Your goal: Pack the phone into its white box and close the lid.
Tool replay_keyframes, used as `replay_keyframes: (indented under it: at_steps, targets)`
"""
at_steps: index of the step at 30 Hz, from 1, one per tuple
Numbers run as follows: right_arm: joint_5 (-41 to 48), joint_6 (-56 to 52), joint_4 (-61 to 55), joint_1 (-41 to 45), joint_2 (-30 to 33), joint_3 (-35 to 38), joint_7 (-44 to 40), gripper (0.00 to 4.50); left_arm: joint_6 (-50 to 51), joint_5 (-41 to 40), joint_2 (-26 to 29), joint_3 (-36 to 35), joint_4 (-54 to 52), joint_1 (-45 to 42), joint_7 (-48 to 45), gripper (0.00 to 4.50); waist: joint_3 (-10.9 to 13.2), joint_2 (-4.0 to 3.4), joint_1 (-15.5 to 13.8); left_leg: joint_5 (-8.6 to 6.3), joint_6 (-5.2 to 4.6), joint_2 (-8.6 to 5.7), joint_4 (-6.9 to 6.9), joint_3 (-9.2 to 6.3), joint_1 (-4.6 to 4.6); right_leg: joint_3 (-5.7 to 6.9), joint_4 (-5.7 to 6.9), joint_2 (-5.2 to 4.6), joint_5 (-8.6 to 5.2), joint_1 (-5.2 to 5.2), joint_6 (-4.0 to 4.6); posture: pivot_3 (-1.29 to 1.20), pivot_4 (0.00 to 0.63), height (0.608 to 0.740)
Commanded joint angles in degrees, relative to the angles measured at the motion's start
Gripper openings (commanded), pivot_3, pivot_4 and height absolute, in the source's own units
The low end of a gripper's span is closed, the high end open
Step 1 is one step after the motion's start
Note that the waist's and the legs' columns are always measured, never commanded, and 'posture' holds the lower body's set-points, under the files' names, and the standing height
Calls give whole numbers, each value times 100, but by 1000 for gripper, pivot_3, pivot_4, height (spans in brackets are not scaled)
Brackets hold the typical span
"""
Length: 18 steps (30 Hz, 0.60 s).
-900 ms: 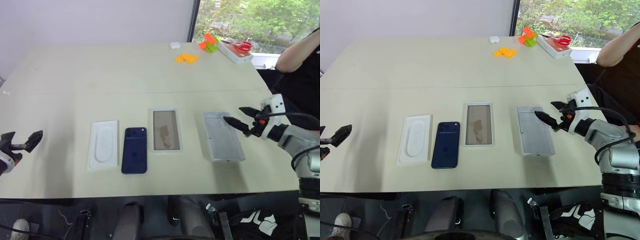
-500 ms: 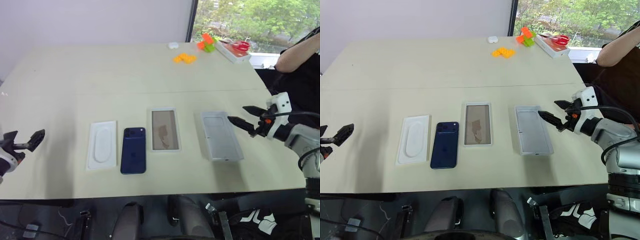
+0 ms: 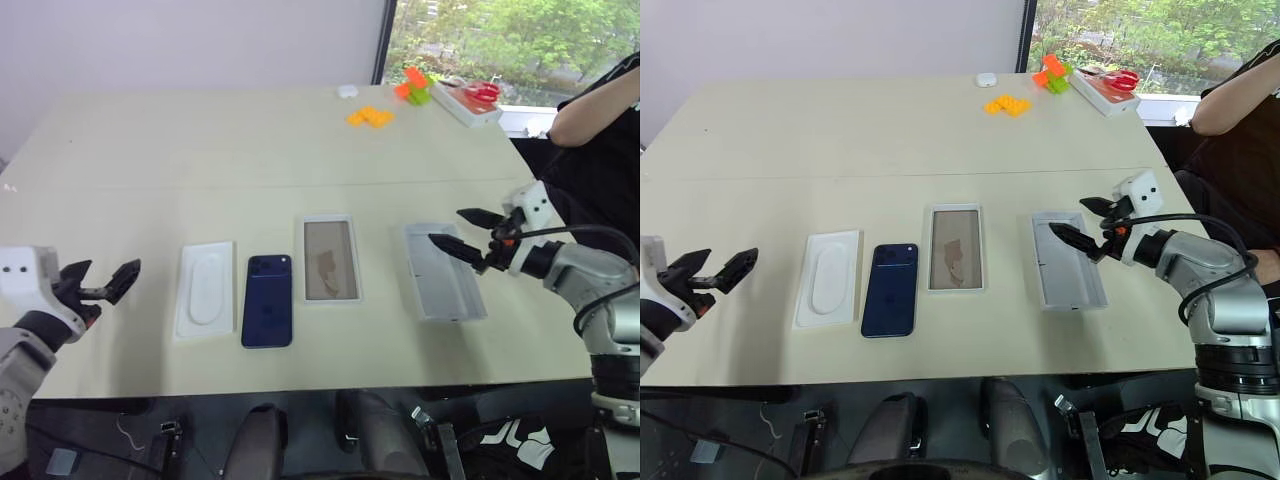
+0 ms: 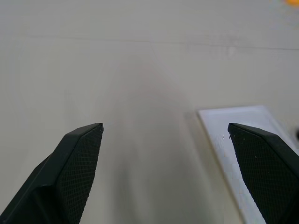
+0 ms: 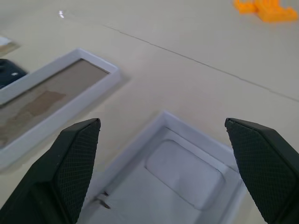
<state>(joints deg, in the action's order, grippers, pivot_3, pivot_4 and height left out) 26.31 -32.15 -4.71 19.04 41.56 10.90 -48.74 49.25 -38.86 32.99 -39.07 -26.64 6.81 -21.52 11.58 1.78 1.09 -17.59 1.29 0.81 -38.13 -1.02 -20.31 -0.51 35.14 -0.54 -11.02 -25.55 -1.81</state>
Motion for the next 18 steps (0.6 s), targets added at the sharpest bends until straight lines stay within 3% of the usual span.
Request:
replay_keyframes:
  at_steps: [1, 7, 13, 18]
  targets:
    - [176, -88, -733, 82, -151, -228, 43, 4461, 320, -366, -23, 82, -173, -163, 146, 4500, 0, 0, 7, 0, 0, 1, 0, 0, -1, 0, 1, 1, 0, 0, 0, 0, 150, 740]
    - [82, -30, -1151, 83, -231, -714, -68, 4461, 1002, -780, -42, 265, -443, -180, 529, 4500, 0, 0, -2, 0, 0, -2, -1, -1, -1, 0, 0, -4, 0, 0, 0, 0, 150, 740]
    - [225, -127, -1541, 159, -463, -1097, -72, 4461, 1779, -1580, -449, -241, -190, -581, 1438, 4500, -1, 3, -7, 0, 0, -3, -7, -5, -1, 2, 3, -2, 1, 2, -2, 0, 150, 740]
    - [283, -185, -1663, 147, -573, -1221, -36, 4461, 2933, -2319, -254, -321, 91, -675, 1823, 4500, -2, 3, -3, 0, 0, -2, -7, -7, -1, 2, 5, -1, 2, 2, -2, 0, 150, 740]
